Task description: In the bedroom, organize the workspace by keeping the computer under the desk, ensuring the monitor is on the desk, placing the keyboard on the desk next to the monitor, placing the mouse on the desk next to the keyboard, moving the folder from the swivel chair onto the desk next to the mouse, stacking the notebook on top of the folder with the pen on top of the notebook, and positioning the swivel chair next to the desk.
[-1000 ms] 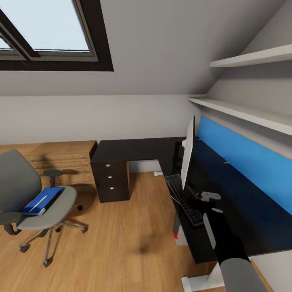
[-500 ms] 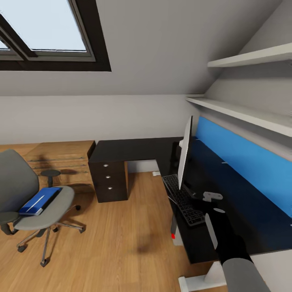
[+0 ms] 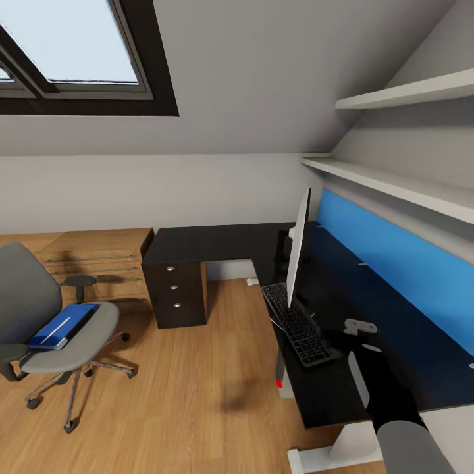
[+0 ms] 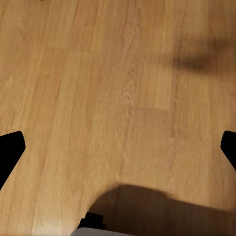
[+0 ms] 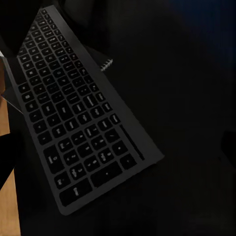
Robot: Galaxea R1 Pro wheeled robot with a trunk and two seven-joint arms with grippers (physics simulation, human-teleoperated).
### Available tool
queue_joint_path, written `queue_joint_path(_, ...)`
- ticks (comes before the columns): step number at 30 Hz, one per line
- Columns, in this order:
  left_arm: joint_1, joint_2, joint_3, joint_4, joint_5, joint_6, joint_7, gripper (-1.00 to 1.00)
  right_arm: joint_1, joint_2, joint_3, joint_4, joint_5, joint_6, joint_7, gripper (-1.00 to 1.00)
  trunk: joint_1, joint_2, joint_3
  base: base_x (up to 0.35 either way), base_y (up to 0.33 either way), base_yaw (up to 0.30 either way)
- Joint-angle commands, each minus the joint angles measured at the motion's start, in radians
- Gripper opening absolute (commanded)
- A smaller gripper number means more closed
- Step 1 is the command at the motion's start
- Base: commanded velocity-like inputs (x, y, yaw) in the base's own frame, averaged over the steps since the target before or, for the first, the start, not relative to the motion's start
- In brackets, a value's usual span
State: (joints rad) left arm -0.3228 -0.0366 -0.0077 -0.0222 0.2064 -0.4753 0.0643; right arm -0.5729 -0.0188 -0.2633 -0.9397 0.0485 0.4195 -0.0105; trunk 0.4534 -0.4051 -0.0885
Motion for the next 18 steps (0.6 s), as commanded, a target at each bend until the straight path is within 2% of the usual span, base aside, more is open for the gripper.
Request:
queue_joint_path(1, -0.001, 0.000, -0.001, 0.001, 0.002, -0.003, 0.003, 1.00, -0.001, -0.005, -0.001, 0.000, 0.001, 0.006, 0.001, 1.00, 0.001, -0.002, -0.002, 0.000, -0.003, 0.000)
queue_joint_path(7, -0.001, -0.001, -0.001, 0.001, 0.002, -0.003, 0.002, 1.00, -0.001, -0.026, -0.004, 0.017, -0.019, 0.004, 0.010, 1.00, 0.001, -0.002, -0.002, 0.054, -0.001, 0.000)
queue_joint_path(14, -0.001, 0.000, -0.002, 0.001, 0.002, -0.003, 0.002, 1.00, -0.002, -0.042, -0.004, 0.058, -0.026, -0.037, 0.013, 1.00, 0.001, -0.002, -0.002, 0.233, 0.000, 0.000)
queue_joint_path(18, -0.001, 0.000, -0.002, 0.001, 0.002, -0.003, 0.002, 1.00, -0.002, -0.044, -0.004, 0.069, -0.027, -0.058, 0.014, 1.00, 0.001, -0.002, -0.002, 0.113, 0.000, 0.000)
